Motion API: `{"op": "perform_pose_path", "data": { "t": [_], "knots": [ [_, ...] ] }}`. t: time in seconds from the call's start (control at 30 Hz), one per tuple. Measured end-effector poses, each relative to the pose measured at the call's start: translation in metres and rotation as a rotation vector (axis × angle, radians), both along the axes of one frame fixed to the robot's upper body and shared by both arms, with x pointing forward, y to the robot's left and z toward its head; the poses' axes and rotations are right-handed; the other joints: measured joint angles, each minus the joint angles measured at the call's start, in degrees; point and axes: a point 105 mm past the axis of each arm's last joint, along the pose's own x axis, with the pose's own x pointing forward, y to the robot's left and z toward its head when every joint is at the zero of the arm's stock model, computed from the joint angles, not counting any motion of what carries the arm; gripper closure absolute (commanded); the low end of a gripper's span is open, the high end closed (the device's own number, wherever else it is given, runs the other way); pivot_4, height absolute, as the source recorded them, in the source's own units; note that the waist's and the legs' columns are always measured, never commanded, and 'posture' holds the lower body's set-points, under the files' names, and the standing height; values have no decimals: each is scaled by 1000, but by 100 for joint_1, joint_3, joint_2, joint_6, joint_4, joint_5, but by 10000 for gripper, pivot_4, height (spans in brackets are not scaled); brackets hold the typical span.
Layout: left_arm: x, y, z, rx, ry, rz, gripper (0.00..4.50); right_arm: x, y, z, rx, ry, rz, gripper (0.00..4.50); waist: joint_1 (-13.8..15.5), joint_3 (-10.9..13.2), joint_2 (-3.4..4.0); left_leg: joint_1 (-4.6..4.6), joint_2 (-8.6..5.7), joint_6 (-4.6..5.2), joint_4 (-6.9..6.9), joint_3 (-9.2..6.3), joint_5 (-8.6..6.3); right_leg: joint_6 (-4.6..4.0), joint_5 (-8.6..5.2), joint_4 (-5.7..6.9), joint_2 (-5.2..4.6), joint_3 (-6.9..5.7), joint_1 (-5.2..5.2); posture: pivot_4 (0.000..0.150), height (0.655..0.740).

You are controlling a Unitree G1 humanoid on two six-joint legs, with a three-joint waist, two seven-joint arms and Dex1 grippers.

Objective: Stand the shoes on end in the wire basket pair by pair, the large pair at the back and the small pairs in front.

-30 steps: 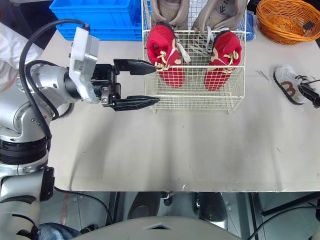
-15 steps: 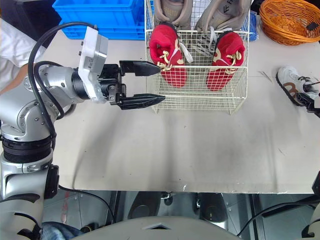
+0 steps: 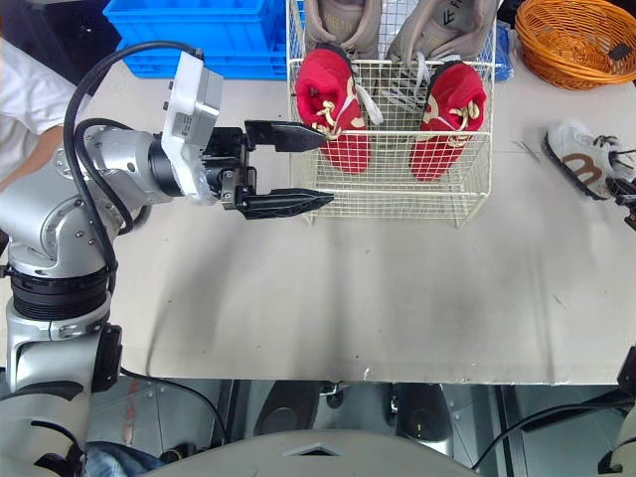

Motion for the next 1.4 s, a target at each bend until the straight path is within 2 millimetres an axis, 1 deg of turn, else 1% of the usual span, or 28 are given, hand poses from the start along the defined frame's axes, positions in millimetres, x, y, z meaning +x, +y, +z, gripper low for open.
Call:
{"op": "perform_pose_path", "data": {
  "t": [0.03, 0.07, 0.17, 0.23, 0.27, 0.37, 0.4, 0.43, 0.47, 0.53, 0.57, 0.6, 0.63, 0.67, 0.73, 0.77, 0.8, 0.87, 0.9, 1.0, 1.07, 1.17, 1.2, 1.3, 1.4],
  "knots": [
    [0, 0, 0, -2, -5, -1, 0, -1, 2, 5, -9, -33, 2, 44412, 1, 0, 1, -1, 0, 0, 0, -1, 0, 0, 0, 0, 0, 0, 0, 1500, 6860],
    [0, 0, 1, -4, -8, -2, 0, -2, 5, 16, -14, -99, 0, 44412, 2, 0, 1, -2, 0, 0, 0, -1, 0, 0, 0, 0, 0, -1, 0, 1500, 6860],
    [1, 0, 0, -3, -9, -9, 0, -6, 7, 38, -26, -200, -11, 44412, 3, 1, 4, -1, 0, 0, 0, -1, 0, 0, 0, -1, 0, 0, 0, 1500, 6860],
    [3, 1, 0, -6, -10, -11, 0, -12, 17, 61, 1, -324, 3, 44412, 6, 1, 6, -1, 0, 0, 0, -2, 0, 0, 0, 0, 1, 0, -1, 1500, 6860],
    [5, 3, 0, -6, -11, -10, 0, -16, 30, 79, 22, -412, 44, 44412, 0, 2, 9, -1, 1, 0, -1, -2, 0, 0, 0, 2, 2, 1, -2, 1500, 6860],
    [8, 5, 3, -5, -23, -10, 0, -32, 68, 120, 18, -568, 192, 44412, -5, 5, 17, 0, 2, 0, -1, -1, 0, 0, 0, 2, 4, 4, -3, 1500, 6860],
    [10, 7, 4, -4, -27, -8, 0, -39, 86, 132, 17, -621, 259, 44412, -4, 4, 17, 0, 2, 0, -1, -2, 0, 0, 0, 2, 5, 4, -4, 1500, 6860],
    [13, 9, 5, -5, -31, -7, 0, -47, 112, 145, 12, -674, 350, 44412, -8, 4, 18, 1, 3, 0, -1, -2, 0, 0, 0, 2, 5, 5, -4, 1500, 6860],
    [15, 11, 7, -7, -37, -6, 0, -53, 134, 154, -6, -703, 432, 44412, -8, 4, 18, 1, 4, 0, -1, -2, 0, 0, 0, 2, 7, 5, -4, 1500, 6860],
    [18, 15, 7, -7, -41, -10, 0, -62, 165, 162, -27, -719, 552, 44412, 1, 4, 18, 0, 3, 0, 0, -2, 0, 0, 0, 1, 6, 5, -4, 1500, 6860],
    [19, 18, 6, -8, -38, -12, 0, -66, 179, 162, -31, -713, 612, 44412, 5, 4, 17, -1, 2, 0, 0, -2, 0, 0, 0, 0, 6, 5, -4, 1500, 6860],
    [22, 23, 5, -5, -35, -11, 0, -70, 198, 161, -48, -690, 695, 44412, 14, 4, 17, -2, 0, 1, 0, -2, 0, 0, 0, -1, 5, 5, -4, 1500, 6860],
    [23, 27, 5, -6, -33, -8, 0, -73, 211, 158, -74, -665, 757, 44412, 18, 4, 17, -3, 0, 1, 0, -2, -1, 0, 0, -1, 5, 4, -4, 1500, 6860],
    [24, 29, 6, -10, -31, -7, 0, -76, 219, 155, -106, -642, 802, 44412, 23, 4, 17, -5, -2, 1, 0, -3, -1, 0, 0, -2, 3, 3, -5, 1500, 6860],
    [23, 38, 9, -24, -28, -14, 0, -83, 238, 146, -228, -569, 928, 44412, 21, 5, 16, -9, -2, 2, 0, -4, -1, 0, 0, -5, 3, 2, -7, 1500, 6860],
    [22, 41, 10, -18, -30, -14, 0, -86, 243, 142, -275, -543, 966, 44412, 17, 5, 16, -8, -2, 2, 0, -3, -1, 0, 0, -5, 3, 2, -7, 1500, 6860],
    [20, 48, 11, 3, -33, -18, 0, -89, 250, 134, -369, -496, 1031, 44412, 6, 5, 16, -7, -2, 2, -1, -3, -1, 0, 0, -5, 4, 2, -7, 1500, 6860],
    [17, 55, 12, 12, -38, -18, 0, -92, 255, 123, -480, -440, 1105, 44412, 3, 5, 16, -6, 1, 2, -1, -4, -1, 0, 0, -4, 6, 1, -7, 1500, 6860],
    [16, 59, 13, 14, -39, -16, 0, -94, 259, 117, -538, -424, 1148, 44412, 2, 5, 16, -5, 1, 1, -1, -4, -1, 0, 0, -3, 6, 1, -8, 1500, 6860],
    [12, 64, 9, 22, -18, -31, 0, -98, 267, 109, -700, -417, 1248, 44412, -14, 5, 16, -3, 2, 1, 0, -1, -1, 0, 0, -2, 6, 5, -8, 1500, 6860],
    [8, 64, 7, 9, 7, -53, 0, -97, 274, 106, -907, -455, 1307, 44412, -12, 6, 15, -4, 2, 2, 1, -2, -1, 0, 0, -2, 5, 6, -10, 1500, 6860],
    [2, 55, 7, -9, 18, -88, 0, -89, 281, 109, -1178, -563, 1320, 44412, -2, 6, 15, -4, 2, 1, 4, -2, -1, 1, 0, -2, 4, 7, -11, 1500, 6860],
    [1, 53, 6, -9, 21, -93, 0, -88, 283, 110, -1212, -586, 1317, 44412, 2, 6, 14, -5, 2, 1, 4, -2, -1, 1, 0, -2, 4, 6, -11, 1500, 6860],
    [2, 40, -4, 5, 69, -103, 0, -80, 294, 119, -1431, -748, 1283, 44412, -7, 6, 14, -5, 2, 1, 5, -2, -1, 1, 0, 1, 4, 6, -12, 1500, 6860],
    [4, 30, -15, 24, 117, -109, 0, -76, 301, 125, -1557, -878, 1245, 44412, -5, 7, 13, -8, 2, 1, 5, -2, -1, 0, 0, 1, 4, 5, -15, 1500, 6860]
  ]
}}
